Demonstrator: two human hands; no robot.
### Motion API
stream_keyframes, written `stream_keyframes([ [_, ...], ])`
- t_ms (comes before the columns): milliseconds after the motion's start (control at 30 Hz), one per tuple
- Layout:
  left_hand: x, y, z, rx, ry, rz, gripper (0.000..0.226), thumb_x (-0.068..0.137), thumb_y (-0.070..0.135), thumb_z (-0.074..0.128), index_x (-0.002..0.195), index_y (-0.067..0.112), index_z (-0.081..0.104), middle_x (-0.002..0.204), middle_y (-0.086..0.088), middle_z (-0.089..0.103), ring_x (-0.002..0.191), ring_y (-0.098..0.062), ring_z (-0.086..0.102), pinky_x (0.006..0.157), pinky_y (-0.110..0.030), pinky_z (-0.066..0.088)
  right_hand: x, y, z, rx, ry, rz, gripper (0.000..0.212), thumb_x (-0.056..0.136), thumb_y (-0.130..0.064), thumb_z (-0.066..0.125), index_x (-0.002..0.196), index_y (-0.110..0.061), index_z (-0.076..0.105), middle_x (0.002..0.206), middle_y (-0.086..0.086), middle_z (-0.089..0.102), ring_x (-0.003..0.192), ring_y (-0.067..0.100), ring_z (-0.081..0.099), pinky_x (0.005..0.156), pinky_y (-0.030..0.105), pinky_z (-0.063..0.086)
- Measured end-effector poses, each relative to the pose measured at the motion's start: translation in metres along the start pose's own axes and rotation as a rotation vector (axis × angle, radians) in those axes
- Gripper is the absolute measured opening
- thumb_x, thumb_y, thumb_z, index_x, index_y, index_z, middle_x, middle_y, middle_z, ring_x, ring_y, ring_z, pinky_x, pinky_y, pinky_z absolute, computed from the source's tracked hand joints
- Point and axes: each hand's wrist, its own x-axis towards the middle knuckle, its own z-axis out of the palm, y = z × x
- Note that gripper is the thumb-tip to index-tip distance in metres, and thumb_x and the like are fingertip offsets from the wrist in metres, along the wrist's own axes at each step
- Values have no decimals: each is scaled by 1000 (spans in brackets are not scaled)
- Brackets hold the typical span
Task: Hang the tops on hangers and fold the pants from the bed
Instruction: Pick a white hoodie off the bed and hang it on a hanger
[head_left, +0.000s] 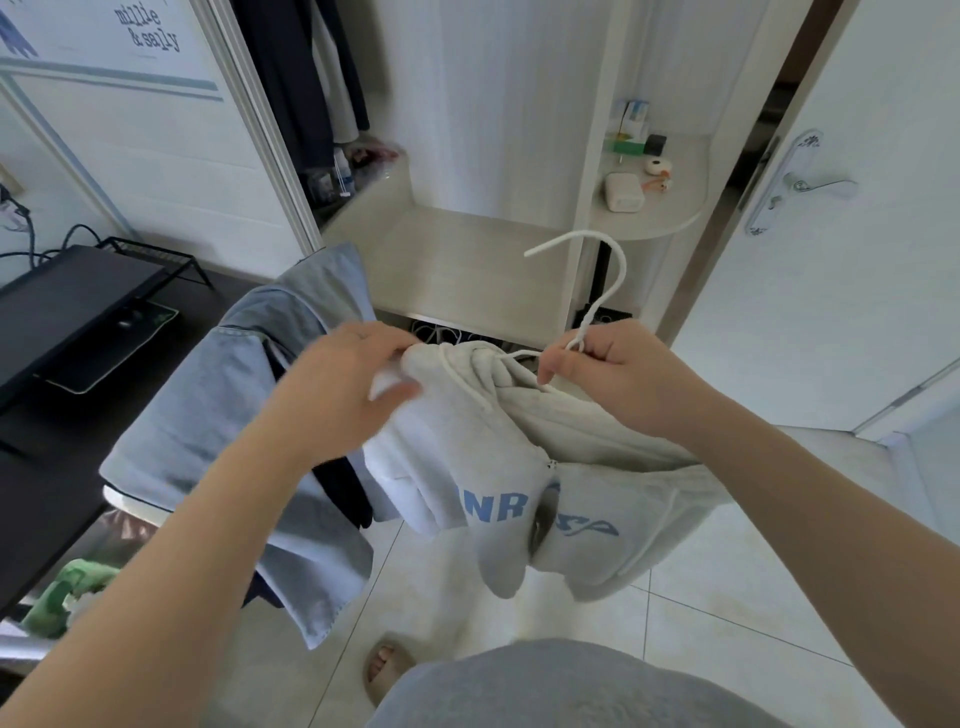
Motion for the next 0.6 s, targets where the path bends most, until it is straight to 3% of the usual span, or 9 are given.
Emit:
stream_keyframes([
  [33, 2, 11, 8, -5, -23, 22, 39, 93, 42, 64, 122, 16, 62, 109, 1, 66, 100, -22, 60, 84, -32, 45, 3, -1, 1, 7, -5, 1, 28, 99, -26, 58, 81, -11, 74, 42, -21, 43, 39, 7, 26, 41, 14, 25],
  [100, 6, 29, 23, -5, 15, 44, 42, 95, 54, 50, 106, 15, 62, 89, 3, 64, 79, -18, 58, 64, -32, 44, 11, -1, 2, -5, -21, -15, 28, 98, -30, 60, 80, -15, 74, 42, -15, 36, 41, 7, 28, 43, 14, 27],
  [200, 13, 36, 33, 5, 172, -25, 33, 99, 43, 54, 82, 14, 54, 64, 9, 47, 56, -14, 44, 48, -33, 38, 17, 7, 1, -42, 36, -50, 22, 97, -32, 63, 83, -16, 72, 50, -13, 45, 47, 4, 39, 52, 16, 36],
  [233, 14, 35, 35, 8, 215, -70, 32, 98, 39, 59, 78, 15, 52, 61, 9, 45, 54, -15, 42, 47, -32, 37, 17, 14, -3, -77, 70, -74, 18, 97, -31, 63, 87, -18, 70, 60, -14, 55, 55, 2, 47, 59, 19, 42],
  [300, 10, 32, 39, -9, 269, -195, 35, 98, 38, 61, 74, 16, 49, 57, 5, 47, 51, -18, 45, 47, -30, 36, 10, 37, -15, -207, 165, -99, 12, 96, -31, 63, 106, -27, 67, 96, -12, 65, 91, 4, 58, 85, 24, 47],
  [367, 3, 28, 42, -48, 285, -325, 40, 97, 43, 58, 70, 17, 43, 55, 1, 46, 52, -21, 47, 48, -32, 37, -2, 69, -25, -322, 307, 1, 34, 93, -33, 66, 126, -30, 58, 125, -9, 56, 119, 13, 49, 106, 37, 39],
  [400, -1, 26, 44, -69, 281, -378, 42, 97, 45, 56, 69, 18, 41, 55, 1, 46, 52, -22, 47, 50, -34, 38, -9, 85, -27, -332, 380, 116, 44, 91, -34, 68, 132, -28, 54, 133, -5, 52, 125, 19, 45, 110, 45, 36],
  [500, -7, 24, 47, -106, 276, -457, 42, 97, 46, 57, 71, 17, 43, 55, 0, 47, 55, -20, 47, 54, -37, 42, -16, 117, -15, -109, 385, 492, 65, 87, -40, 73, 141, -21, 42, 138, 4, 51, 122, 26, 50, 99, 45, 44],
  [600, -8, 31, 46, -86, 258, -457, 43, 96, 46, 58, 70, 17, 41, 54, 0, 46, 53, -18, 46, 54, -34, 39, -8, 129, 5, 208, 282, 628, 59, 89, -43, 71, 134, -16, 45, 122, 1, 61, 104, 18, 59, 84, 35, 45],
])
